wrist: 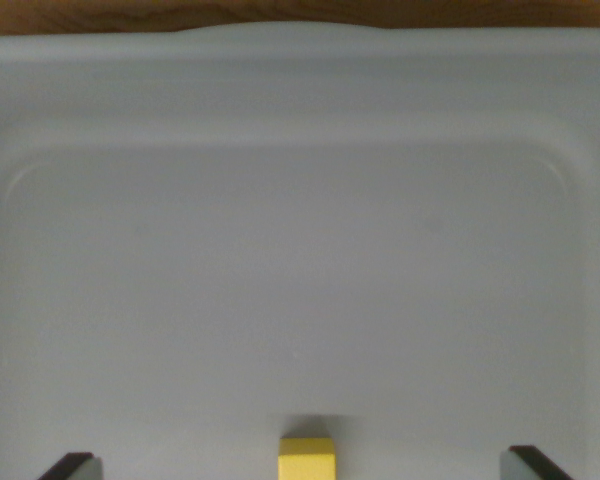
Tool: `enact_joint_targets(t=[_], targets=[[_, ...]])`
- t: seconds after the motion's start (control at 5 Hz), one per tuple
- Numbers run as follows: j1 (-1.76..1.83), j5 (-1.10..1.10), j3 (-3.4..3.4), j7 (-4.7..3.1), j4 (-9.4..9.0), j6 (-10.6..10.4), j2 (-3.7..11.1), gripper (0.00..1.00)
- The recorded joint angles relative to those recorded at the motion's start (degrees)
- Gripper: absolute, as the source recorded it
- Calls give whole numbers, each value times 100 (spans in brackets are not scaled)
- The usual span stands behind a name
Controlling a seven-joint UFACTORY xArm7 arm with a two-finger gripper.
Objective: Pick yellow cube
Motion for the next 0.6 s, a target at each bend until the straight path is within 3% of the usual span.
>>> enact_joint_targets(t=[0.6], targets=[[1, 18, -11, -30, -188, -182, 17, 0]])
